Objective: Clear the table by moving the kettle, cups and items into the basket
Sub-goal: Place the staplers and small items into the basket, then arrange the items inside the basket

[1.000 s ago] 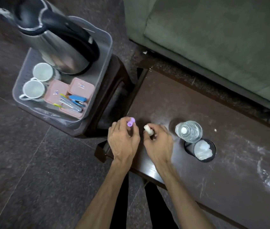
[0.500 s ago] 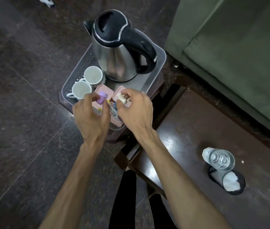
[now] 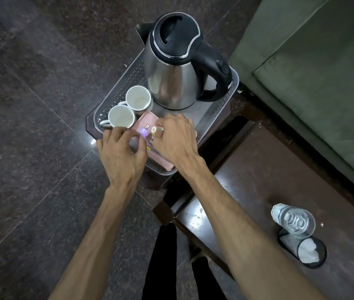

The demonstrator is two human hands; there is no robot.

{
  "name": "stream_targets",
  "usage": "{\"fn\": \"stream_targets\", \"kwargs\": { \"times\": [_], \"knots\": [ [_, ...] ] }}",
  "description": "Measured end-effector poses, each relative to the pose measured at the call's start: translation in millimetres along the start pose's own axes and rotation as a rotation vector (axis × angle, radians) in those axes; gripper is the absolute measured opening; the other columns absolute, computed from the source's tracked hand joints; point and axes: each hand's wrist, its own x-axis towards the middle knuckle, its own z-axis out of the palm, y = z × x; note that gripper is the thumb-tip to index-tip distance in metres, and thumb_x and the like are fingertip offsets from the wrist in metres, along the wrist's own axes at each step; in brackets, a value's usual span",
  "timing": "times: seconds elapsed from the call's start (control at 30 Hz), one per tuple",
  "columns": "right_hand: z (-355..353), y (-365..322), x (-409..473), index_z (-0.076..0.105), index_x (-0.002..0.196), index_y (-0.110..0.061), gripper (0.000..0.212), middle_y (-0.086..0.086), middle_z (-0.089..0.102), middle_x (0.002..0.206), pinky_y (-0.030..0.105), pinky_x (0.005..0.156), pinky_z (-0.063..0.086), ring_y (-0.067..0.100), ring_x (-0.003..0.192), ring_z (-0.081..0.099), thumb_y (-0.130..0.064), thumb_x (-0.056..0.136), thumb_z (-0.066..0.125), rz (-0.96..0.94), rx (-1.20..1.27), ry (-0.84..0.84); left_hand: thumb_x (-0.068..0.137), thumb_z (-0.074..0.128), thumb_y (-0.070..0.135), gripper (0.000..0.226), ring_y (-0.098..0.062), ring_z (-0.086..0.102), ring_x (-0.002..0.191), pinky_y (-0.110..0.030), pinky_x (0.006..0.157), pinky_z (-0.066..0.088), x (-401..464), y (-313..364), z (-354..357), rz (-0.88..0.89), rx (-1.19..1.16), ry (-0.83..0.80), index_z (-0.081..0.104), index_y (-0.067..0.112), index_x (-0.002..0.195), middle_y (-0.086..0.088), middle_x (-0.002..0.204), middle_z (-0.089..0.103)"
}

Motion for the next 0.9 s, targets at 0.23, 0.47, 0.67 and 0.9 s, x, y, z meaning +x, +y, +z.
{"fn": "stream_targets", "kwargs": {
  "times": [0.23,0.47,0.67,0.9],
  "knots": [
    [0,1,-4,0.07,0.129,-0.017,0.041,0.004,0.072,0.126,0.04,0.106,0.039,0.029,0.121,0.058,-0.023,0.088,0.063,0.024,0.107,0.056,0.088,0.073,0.023,0.016,-0.036,0.061,0.097,-0.043,0.081,0.037,-4,5,-1,0.005,-0.028,0.041,0.079,0.013,0.099,-0.009,0.102,0.074],
    [-6,22,-23,0.076,0.111,-0.01,0.037,0.008,0.077,0.108,0.04,0.093,0.05,0.033,0.106,0.065,0.001,0.08,0.059,0.079,0.306,0.214,0.088,0.073,0.019,0.011,-0.036,0.061,0.095,-0.042,0.079,0.037,-19,28,1,0.046,-0.1,0.079,0.078,0.014,0.097,-0.007,0.098,0.072],
    [-6,56,-61,0.079,0.095,-0.014,0.026,0.001,0.079,0.098,0.033,0.085,0.051,0.025,0.093,0.068,-0.002,0.082,0.061,0.205,0.433,0.375,0.083,0.071,0.008,0.011,-0.039,0.063,0.096,-0.045,0.079,0.041,-46,61,10,0.135,-0.142,0.071,0.076,0.011,0.092,-0.011,0.099,0.074],
    [1,119,-135,0.078,0.092,-0.021,0.019,-0.005,0.077,0.092,0.036,0.081,0.054,0.019,0.087,0.067,-0.01,0.084,0.065,0.39,0.483,0.452,0.083,0.071,0.009,0.008,-0.036,0.064,0.085,-0.049,0.078,0.047,-107,111,36,0.351,-0.216,-0.106,0.074,0.011,0.09,-0.008,0.088,0.071]
  ]
}}
